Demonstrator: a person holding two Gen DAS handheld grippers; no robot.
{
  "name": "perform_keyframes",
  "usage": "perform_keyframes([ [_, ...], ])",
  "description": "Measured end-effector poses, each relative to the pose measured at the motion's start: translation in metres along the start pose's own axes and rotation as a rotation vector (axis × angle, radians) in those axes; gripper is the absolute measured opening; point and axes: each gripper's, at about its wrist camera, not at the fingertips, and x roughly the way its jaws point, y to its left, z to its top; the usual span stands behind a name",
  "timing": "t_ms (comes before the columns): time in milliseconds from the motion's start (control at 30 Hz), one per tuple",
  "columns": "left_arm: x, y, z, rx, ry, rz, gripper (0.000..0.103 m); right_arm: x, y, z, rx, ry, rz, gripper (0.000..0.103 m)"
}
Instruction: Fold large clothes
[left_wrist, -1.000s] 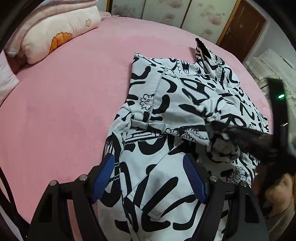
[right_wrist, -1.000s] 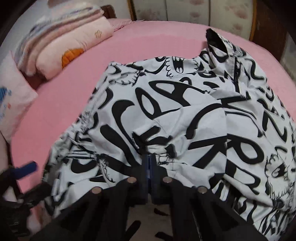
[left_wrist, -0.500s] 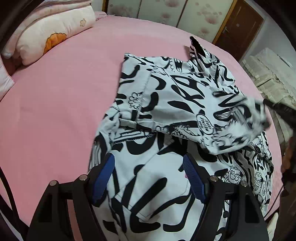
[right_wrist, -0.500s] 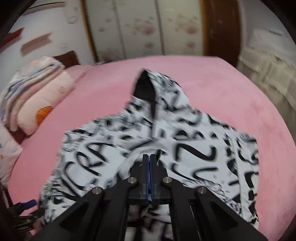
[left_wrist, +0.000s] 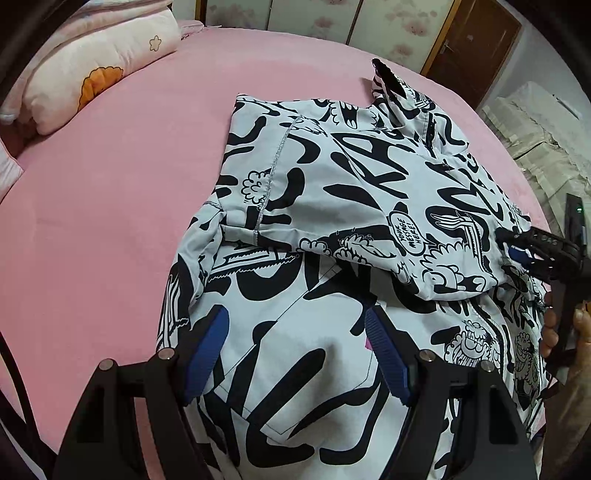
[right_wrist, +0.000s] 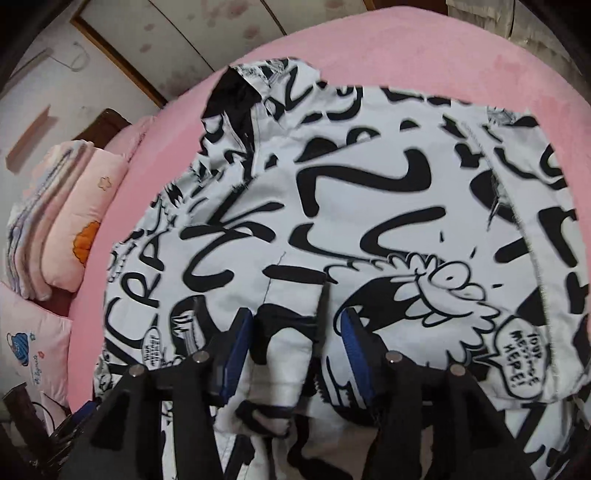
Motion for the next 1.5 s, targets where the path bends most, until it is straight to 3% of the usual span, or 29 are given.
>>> perform_keyframes([
  [133,0.003,-0.004,0.006,0.012,-0.005,0.013,0.075,0.005,0.011,-0.007,-0.056,-0.021,0.034,0.049],
  [200,0.005,-0.006,0.013,0.013,-0.019,0.021,0.075,0.004,0.029,-0.011,-0.149,-0.039,-0.004,0.031],
  [233,0.005,-0.006,0.016,0.013,-0.022,0.023,0.075,0.0,0.035,-0.011,-0.18,-0.056,-0.025,0.027],
  [400,0.005,-0.012,0.033,-0.001,-0.058,0.029,0.075,-0.055,0.073,0.014,-0.331,-0.272,-0.093,0.023],
  [500,0.006,-0.017,0.044,-0.006,-0.079,0.024,0.075,-0.068,0.074,0.041,-0.335,-0.326,-0.135,0.023],
  [600,0.011,-0.022,0.052,-0.004,-0.088,0.024,0.075,-0.043,0.061,0.059,-0.331,-0.269,-0.233,0.029],
  [667,0.017,-0.024,0.055,0.001,-0.079,0.03,0.075,-0.017,0.045,0.063,-0.321,-0.194,-0.354,0.042],
  [700,0.022,-0.026,0.057,0.005,-0.066,0.038,0.075,0.0,0.033,0.062,-0.305,-0.133,-0.432,0.043],
  [767,0.029,-0.028,0.059,0.015,-0.048,0.051,0.075,0.017,0.016,0.059,-0.259,-0.056,-0.489,0.042],
  [900,0.032,-0.032,0.066,0.034,-0.052,0.076,0.075,-0.014,0.004,0.044,-0.175,-0.146,-0.367,0.043],
  [1100,0.028,-0.043,0.087,0.011,-0.111,0.07,0.075,-0.045,0.066,0.021,-0.274,-0.247,-0.203,0.043],
  [1367,0.048,-0.076,0.108,0.071,-0.137,0.099,0.075,0.011,0.145,-0.005,-0.453,-0.156,-0.092,0.043],
  [1500,0.107,-0.067,0.113,0.07,-0.029,0.161,0.075,0.049,0.137,-0.014,-0.485,-0.084,-0.175,0.041],
])
